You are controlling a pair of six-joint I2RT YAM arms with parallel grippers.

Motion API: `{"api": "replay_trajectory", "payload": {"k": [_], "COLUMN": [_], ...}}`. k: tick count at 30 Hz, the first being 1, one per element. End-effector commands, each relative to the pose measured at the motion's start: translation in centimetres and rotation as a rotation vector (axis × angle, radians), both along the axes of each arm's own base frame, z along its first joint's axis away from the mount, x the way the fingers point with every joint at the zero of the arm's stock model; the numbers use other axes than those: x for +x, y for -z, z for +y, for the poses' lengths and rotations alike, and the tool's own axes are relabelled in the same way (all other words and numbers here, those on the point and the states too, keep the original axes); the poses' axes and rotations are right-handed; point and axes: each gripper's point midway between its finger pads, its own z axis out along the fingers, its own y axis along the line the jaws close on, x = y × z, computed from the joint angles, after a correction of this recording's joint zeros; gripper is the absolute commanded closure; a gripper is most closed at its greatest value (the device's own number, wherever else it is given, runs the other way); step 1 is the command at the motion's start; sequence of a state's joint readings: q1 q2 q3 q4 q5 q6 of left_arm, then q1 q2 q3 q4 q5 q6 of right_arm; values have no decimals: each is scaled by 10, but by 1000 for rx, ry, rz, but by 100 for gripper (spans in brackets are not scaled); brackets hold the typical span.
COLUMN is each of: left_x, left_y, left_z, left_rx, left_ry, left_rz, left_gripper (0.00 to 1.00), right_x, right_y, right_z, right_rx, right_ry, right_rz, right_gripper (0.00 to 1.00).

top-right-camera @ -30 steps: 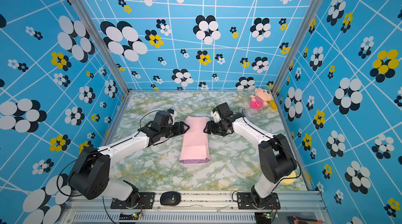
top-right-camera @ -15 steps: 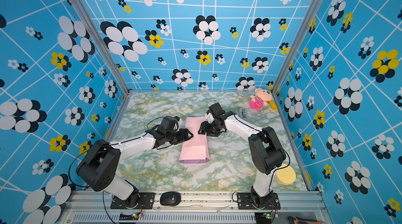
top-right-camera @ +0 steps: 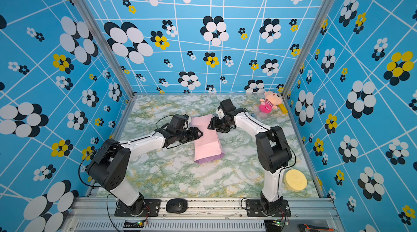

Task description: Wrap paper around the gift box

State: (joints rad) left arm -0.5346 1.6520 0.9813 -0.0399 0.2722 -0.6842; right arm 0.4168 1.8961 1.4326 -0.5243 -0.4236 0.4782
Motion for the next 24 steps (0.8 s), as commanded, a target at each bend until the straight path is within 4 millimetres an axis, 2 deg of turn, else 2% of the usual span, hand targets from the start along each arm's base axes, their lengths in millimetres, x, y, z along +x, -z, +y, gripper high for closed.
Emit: {"api": "replay_trajectory", "payload": {"k": [1,4,6,8,11,14,19,24], "left_x": [8,2,-12,-30,-46,-57,-53,-45], "left_y": [-35,-60,-70,-72,-65,-50,-23,-5], "left_z": [18,14,-5,-24,-44,-61,-73,-69], "left_rx": [127,195,219,228,268,336,494,590], "left_ry": [35,170,360,546,734,879,964,968], "left_rz": [-163,-324,-453,-529,-571,-569,-571,-573], "left_gripper": [22,22,21,21,19,18,16,16], "right_x": [-2,-17,-30,-43,-62,-72,-86,-97], "right_y": [-27,-40,-39,-32,-15,-6,9,19], "right_z": [-25,-35,-39,-42,-40,-38,-49,-56], "right_rx": [-29,-11,18,49,105,159,134,114], "right_ry": [14,16,39,67,90,110,147,164], "right_rz": [-74,-138,-157,-140,-73,-46,-24,-13], "right_gripper": [37,37,37,37,37,37,37,37]}}
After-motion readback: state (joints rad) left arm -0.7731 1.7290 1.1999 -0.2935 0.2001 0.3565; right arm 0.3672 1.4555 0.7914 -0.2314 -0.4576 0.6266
